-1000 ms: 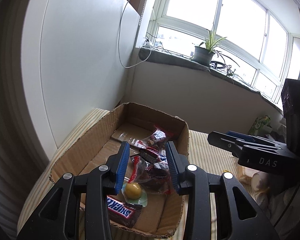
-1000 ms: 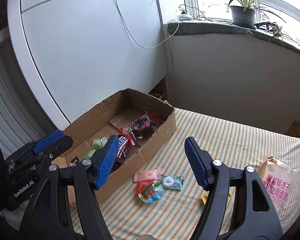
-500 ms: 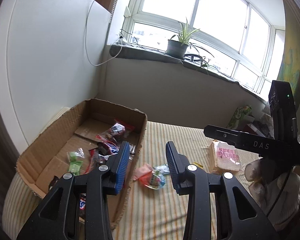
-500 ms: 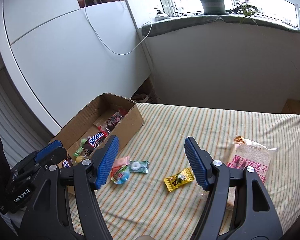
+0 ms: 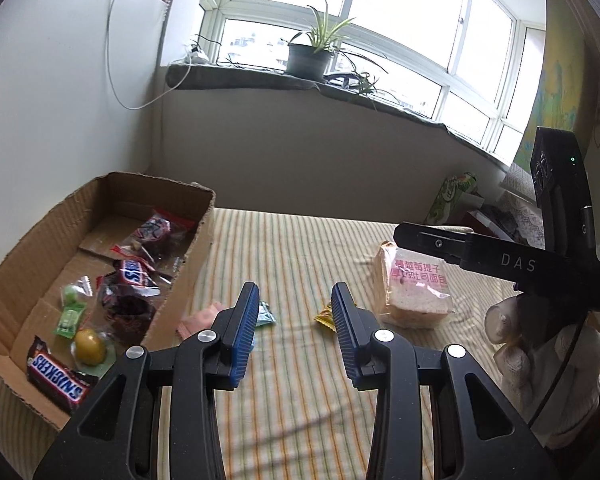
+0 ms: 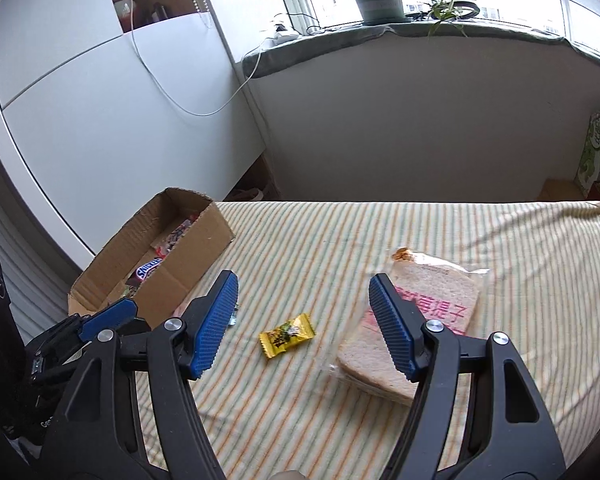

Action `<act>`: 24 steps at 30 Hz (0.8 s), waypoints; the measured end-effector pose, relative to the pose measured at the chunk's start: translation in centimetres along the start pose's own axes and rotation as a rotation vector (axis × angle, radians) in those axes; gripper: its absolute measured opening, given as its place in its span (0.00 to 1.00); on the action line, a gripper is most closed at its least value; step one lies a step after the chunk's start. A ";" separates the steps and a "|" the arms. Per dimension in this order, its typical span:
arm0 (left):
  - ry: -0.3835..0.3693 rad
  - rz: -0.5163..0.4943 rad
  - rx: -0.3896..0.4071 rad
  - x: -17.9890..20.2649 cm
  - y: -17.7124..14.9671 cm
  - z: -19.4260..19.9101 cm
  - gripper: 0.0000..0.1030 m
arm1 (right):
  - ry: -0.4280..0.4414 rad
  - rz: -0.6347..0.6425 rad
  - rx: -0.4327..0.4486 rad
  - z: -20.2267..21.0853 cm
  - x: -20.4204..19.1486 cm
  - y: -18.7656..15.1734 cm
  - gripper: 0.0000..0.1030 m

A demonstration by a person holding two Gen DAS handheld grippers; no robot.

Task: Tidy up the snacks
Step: 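Move both grippers from the box to the pink-printed bread bag, then close both grippers on the bread bag from opposite sides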

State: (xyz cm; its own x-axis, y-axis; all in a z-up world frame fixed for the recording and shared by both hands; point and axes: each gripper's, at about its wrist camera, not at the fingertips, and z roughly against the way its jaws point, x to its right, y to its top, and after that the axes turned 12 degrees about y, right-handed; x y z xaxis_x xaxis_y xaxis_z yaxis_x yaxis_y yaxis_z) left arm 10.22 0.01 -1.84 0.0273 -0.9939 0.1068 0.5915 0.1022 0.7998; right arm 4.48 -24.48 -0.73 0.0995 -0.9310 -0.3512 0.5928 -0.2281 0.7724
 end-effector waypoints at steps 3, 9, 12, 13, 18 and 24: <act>-0.019 -0.005 -0.019 1.2 -0.1 -0.8 0.35 | -0.013 -0.050 0.014 1.0 2.2 -0.3 0.69; -0.068 0.016 -0.076 3.1 -0.2 -2.8 0.35 | -0.050 -0.147 0.008 2.3 6.9 -1.5 0.69; -0.124 0.037 -0.104 4.1 -0.4 -3.7 0.45 | -0.059 -0.190 -0.002 2.6 8.9 -2.2 0.69; -0.145 0.043 -0.114 4.4 -0.4 -4.0 0.46 | -0.056 -0.201 -0.008 2.6 9.4 -2.5 0.69; -0.234 0.100 -0.179 5.8 -0.7 -6.1 0.50 | 0.013 -0.261 -0.033 2.5 11.4 -3.5 0.68; -0.288 0.194 -0.253 5.8 -1.0 -8.7 0.50 | 0.069 -0.273 -0.050 2.0 11.4 -4.0 0.55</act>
State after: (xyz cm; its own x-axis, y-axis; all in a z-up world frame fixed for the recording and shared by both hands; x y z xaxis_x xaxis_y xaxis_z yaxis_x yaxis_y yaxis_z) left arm 16.76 -6.21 -7.13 -0.0474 -0.9013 0.4306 0.7773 0.2375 0.5826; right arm 1.64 -34.79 -6.73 -0.0163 -0.8149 -0.5794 0.6436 -0.4520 0.6177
